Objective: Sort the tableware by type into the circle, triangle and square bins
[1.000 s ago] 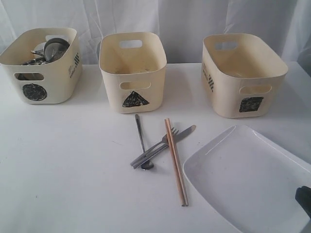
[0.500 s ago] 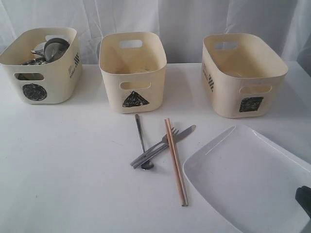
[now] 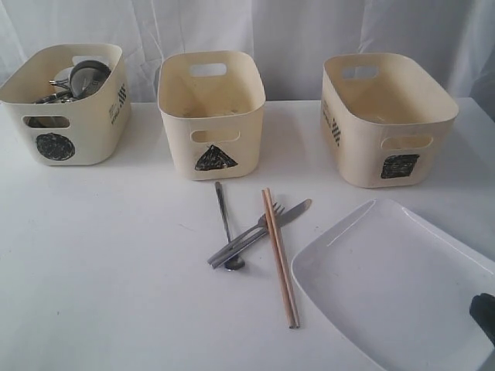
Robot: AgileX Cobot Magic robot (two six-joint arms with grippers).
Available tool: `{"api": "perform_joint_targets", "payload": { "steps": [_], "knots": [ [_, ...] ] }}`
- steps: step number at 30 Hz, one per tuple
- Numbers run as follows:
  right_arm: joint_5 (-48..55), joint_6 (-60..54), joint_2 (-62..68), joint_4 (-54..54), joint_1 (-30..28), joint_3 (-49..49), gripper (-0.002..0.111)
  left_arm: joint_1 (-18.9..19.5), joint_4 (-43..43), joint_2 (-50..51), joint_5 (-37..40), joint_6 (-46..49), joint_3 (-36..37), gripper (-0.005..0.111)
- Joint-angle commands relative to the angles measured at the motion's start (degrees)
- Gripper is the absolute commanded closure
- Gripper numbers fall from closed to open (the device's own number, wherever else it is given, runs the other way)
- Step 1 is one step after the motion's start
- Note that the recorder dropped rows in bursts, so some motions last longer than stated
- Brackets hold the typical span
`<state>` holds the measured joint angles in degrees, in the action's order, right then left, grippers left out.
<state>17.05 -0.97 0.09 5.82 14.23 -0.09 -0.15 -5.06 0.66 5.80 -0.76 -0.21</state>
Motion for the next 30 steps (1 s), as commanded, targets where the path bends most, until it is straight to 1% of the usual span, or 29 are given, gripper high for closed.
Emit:
{"api": "perform_joint_targets", "payload": {
  "steps": [1, 4, 8, 13, 17, 19, 21, 24, 26, 28, 30],
  "knots": [
    [-14.2, 11.6, -0.1, 5.5, 0.1, -1.0, 0.108, 0.1, -0.2, -0.3, -0.2, -0.5, 0.2, 0.06],
    [-16.4, 13.8, -0.1, 5.8, 0.1, -4.1, 0.108, 0.1, -0.2, -0.3, -0.2, -0.5, 0.2, 0.06],
    [-20.1, 9.5, -0.1, 4.6, 0.1, -7.3, 0.108, 0.1, -0.2, -0.3, -0.2, -0.5, 0.2, 0.06],
    [-18.3, 9.0, -0.1, 4.6, 0.1, -9.7, 0.108, 0.1, -0.2, -0.3, -0.2, -0.5, 0.2, 0.06],
    [-20.9, 8.8, -0.1, 4.8, 0.1, -9.7, 0.108, 0.1, -0.2, -0.3, -0.2, -0.5, 0.2, 0.06],
    [-20.9, 11.2, -0.1, 5.0, 0.1, -9.7, 0.108, 0.1, -0.2, -0.3, -0.2, -0.5, 0.2, 0.06],
    [-20.0, 16.0, -0.1, 5.0, 0.1, -9.7, 0.108, 0.1, -0.2, -0.3, -0.2, -0.5, 0.2, 0.06],
    [-16.7, 15.1, -0.1, 4.9, 0.1, -10.2, 0.108, 0.1, -0.2, -0.3, -0.2, -0.5, 0.2, 0.06],
    [-11.0, 12.5, 0.8, 4.9, 0.1, -11.9, 0.104, 0.1, -0.2, -0.3, -0.2, -0.5, 0.2, 0.06],
    [-4.5, 9.4, 4.4, 4.8, 0.1, -14.7, 0.097, 0.1, -0.2, -0.3, -0.2, -0.5, 0.2, 0.06],
    [0.7, 4.2, 10.0, 4.8, 0.1, -18.3, 0.083, 0.1, -0.2, -0.3, -0.2, -0.5, 0.2, 0.06]
  ]
}}
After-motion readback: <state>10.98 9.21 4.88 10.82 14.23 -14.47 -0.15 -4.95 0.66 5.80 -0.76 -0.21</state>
